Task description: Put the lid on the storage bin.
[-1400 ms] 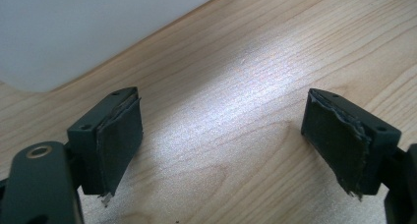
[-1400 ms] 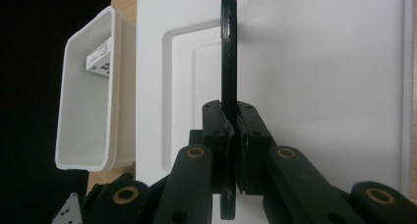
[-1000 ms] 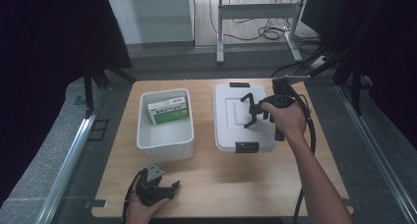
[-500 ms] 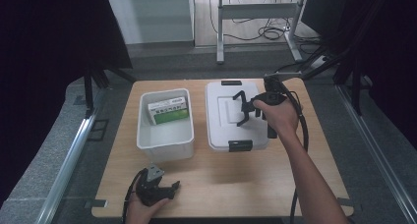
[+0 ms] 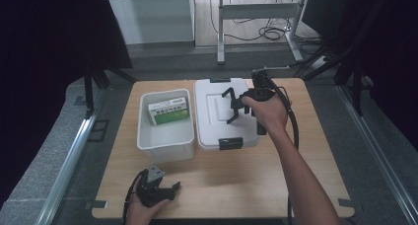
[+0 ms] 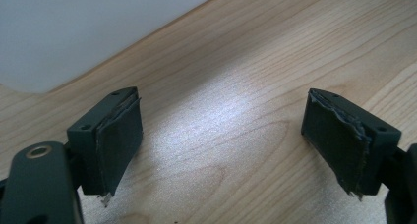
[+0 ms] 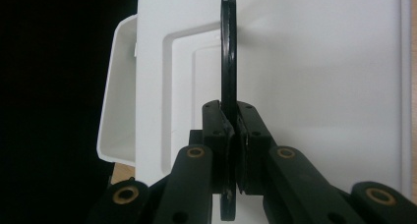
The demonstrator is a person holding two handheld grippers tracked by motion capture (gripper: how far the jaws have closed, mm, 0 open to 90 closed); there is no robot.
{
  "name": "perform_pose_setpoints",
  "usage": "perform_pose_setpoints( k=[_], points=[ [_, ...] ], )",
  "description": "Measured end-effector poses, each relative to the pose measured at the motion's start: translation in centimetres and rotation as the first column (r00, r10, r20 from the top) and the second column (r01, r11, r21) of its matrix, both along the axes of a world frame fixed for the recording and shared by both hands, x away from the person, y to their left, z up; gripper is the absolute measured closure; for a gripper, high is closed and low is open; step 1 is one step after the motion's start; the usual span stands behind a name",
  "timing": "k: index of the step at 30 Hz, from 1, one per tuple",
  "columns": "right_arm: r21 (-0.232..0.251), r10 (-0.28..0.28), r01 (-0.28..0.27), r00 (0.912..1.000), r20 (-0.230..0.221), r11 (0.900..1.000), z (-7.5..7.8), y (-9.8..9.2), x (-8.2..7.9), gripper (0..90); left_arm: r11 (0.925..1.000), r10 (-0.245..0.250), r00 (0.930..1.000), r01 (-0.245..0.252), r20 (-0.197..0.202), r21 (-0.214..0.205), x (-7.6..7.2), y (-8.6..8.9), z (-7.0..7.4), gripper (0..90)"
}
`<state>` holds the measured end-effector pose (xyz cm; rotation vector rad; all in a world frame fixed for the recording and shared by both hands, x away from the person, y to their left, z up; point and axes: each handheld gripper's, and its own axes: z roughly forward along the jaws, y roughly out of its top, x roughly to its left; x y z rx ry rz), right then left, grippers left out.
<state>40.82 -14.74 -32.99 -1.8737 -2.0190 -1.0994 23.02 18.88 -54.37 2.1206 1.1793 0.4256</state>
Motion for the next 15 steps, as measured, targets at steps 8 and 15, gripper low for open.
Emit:
perform_pose_setpoints(
  k=[8,15],
  points=[
    [0.008,0.019,-0.02,0.9998,0.007,0.9998,0.6,1.6,0.1,84.5,1.0,0.0,1.0,0.0,0.001,-0.001,0.0,0.0,0.0,15.5],
    [0.018,0.039,-0.039,0.9992,0.01,0.9991,1.0,2.7,0.2,84.5,1.0,0.0,1.0,0.0,0.002,-0.003,0.0,0.0,0.0,15.5]
  ],
)
